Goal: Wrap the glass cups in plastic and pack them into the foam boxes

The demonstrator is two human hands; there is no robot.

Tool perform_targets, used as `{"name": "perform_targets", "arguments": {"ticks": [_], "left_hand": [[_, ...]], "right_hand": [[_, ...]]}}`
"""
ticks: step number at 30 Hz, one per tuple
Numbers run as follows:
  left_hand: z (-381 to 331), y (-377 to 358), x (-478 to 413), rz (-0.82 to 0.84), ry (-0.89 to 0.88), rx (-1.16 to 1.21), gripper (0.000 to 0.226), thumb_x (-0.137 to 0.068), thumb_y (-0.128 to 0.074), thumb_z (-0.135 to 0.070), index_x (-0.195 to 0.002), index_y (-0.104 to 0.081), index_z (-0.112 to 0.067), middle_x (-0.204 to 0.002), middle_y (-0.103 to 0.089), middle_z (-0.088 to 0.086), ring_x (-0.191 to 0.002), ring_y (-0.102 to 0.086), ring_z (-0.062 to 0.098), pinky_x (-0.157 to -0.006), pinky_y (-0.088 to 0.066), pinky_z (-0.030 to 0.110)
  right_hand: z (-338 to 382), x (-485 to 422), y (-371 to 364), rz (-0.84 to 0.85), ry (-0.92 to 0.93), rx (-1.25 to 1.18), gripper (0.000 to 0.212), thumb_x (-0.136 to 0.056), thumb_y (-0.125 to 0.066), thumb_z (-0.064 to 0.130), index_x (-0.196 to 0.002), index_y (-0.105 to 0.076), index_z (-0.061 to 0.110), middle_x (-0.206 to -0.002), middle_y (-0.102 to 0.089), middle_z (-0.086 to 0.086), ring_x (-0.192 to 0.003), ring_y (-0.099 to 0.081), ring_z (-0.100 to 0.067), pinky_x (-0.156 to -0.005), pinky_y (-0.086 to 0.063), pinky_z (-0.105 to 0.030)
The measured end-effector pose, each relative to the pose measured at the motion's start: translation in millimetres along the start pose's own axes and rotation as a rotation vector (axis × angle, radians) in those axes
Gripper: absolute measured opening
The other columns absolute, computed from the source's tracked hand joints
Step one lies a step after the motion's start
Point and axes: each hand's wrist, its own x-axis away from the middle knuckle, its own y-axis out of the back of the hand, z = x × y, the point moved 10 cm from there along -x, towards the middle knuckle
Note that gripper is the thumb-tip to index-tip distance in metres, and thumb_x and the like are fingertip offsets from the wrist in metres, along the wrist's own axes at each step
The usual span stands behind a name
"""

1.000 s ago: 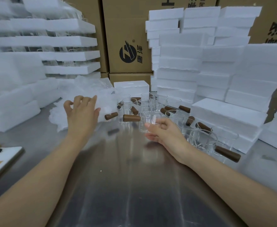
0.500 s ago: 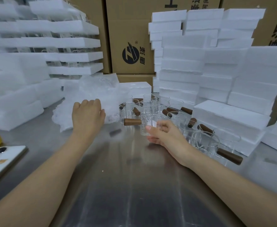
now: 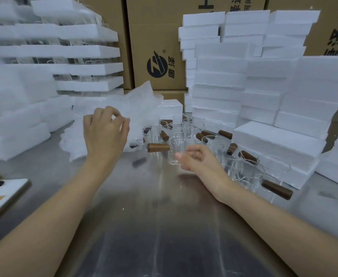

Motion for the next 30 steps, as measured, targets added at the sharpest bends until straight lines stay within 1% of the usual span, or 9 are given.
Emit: {"name": "perform_targets", "arguments": {"ticks": [3, 7, 12, 16, 19, 22, 24, 27, 30], "left_hand": [[-20.1, -2.6, 0.2, 0.113, 0.093, 0.342, 0.018, -0.093, -0.058, -0.017, -0.084, -0.071, -0.008, -0.091, -0.064, 0.002, -0.081, -0.058, 0.023, -0.075, -0.038, 0.035], [-38.6, -21.3, 16.0, 0.297, 0.264, 0.677, 0.019, -0.082, -0.072, -0.019, -0.067, -0.06, -0.023, -0.079, -0.058, -0.008, -0.067, -0.053, 0.005, -0.066, -0.043, 0.023], [-44.5, -41.1, 38.4, 0.402, 0.401, 0.77, 0.036, -0.082, -0.072, -0.039, -0.058, -0.054, -0.02, -0.058, -0.054, -0.008, -0.055, -0.049, 0.003, -0.053, -0.035, 0.011], [-46.9, -41.9, 45.7, 0.411, 0.455, 0.829, 0.028, -0.094, -0.059, -0.026, -0.066, -0.06, -0.026, -0.065, -0.062, -0.01, -0.054, -0.058, 0.0, -0.053, -0.038, 0.006], [-41.3, -33.5, 44.6, 0.313, 0.541, 0.915, 0.018, -0.093, -0.06, -0.02, -0.076, -0.065, -0.023, -0.073, -0.065, -0.007, -0.054, -0.061, 0.005, -0.055, -0.046, 0.015], [-41.6, -17.6, 36.8, 0.174, 0.489, 0.944, 0.012, -0.091, -0.062, -0.017, -0.081, -0.067, -0.022, -0.078, -0.065, -0.004, -0.064, -0.061, 0.016, -0.062, -0.049, 0.027], [-48.6, -4.6, 31.2, 0.108, 0.358, 0.926, 0.013, -0.089, -0.064, -0.015, -0.08, -0.069, -0.023, -0.072, -0.061, -0.007, -0.065, -0.056, 0.01, -0.061, -0.044, 0.021], [-68.6, 6.2, 31.7, 0.096, 0.155, 0.88, 0.014, -0.087, -0.067, -0.013, -0.08, -0.073, -0.022, -0.064, -0.05, -0.011, -0.06, -0.047, 0.007, -0.059, -0.034, 0.012], [-76.8, 5.8, 35.9, 0.103, 0.125, 0.892, 0.014, -0.085, -0.068, -0.012, -0.076, -0.073, -0.02, -0.059, -0.049, -0.004, -0.056, -0.045, 0.01, -0.056, -0.033, 0.015]], "right_hand": [[20.6, 5.8, 3.0, -0.051, 0.127, 0.01, 0.046, -0.076, -0.076, 0.032, -0.113, -0.051, 0.022, -0.104, -0.065, 0.008, -0.099, -0.062, -0.006, -0.09, -0.048, -0.02], [48.2, 14.9, 17.0, -0.166, 0.316, -0.132, 0.062, -0.08, -0.068, 0.032, -0.132, -0.032, 0.03, -0.115, -0.059, 0.003, -0.094, -0.064, -0.003, -0.085, -0.053, -0.024], [59.0, 19.6, 29.4, -0.232, 0.368, -0.266, 0.03, -0.092, -0.06, 0.022, -0.113, -0.044, 0.037, -0.108, -0.054, -0.004, -0.086, -0.07, -0.017, -0.073, -0.055, -0.025], [55.0, 24.1, 41.4, -0.391, 0.308, 0.049, 0.024, -0.081, -0.067, 0.048, -0.087, -0.044, 0.043, -0.112, -0.05, 0.001, -0.088, -0.066, -0.022, -0.079, -0.056, -0.042], [61.2, 27.8, 42.9, -0.433, 0.302, 0.307, 0.039, -0.072, -0.059, 0.068, -0.083, -0.044, 0.033, -0.098, -0.054, 0.01, -0.083, -0.063, -0.024, -0.075, -0.053, -0.047], [61.0, 29.6, 37.4, -0.433, 0.28, 0.469, 0.049, -0.069, -0.053, 0.074, -0.078, -0.042, 0.028, -0.078, -0.058, 0.008, -0.063, -0.056, -0.013, -0.057, -0.047, -0.034], [59.2, 30.0, 33.0, -0.421, 0.27, 0.48, 0.053, -0.067, -0.052, 0.076, -0.075, -0.043, 0.024, -0.07, -0.055, 0.005, -0.056, -0.049, -0.01, -0.056, -0.04, -0.034], [55.0, 26.2, 29.3, -0.359, 0.262, 0.298, 0.05, -0.078, -0.061, 0.062, -0.073, -0.048, 0.013, -0.071, -0.055, -0.008, -0.057, -0.049, -0.021, -0.06, -0.046, -0.043], [44.7, 22.8, 30.1, -0.322, 0.198, 0.138, 0.04, -0.088, -0.058, 0.049, -0.073, -0.05, 0.013, -0.066, -0.056, -0.009, -0.05, -0.052, -0.016, -0.057, -0.042, -0.034]]}}
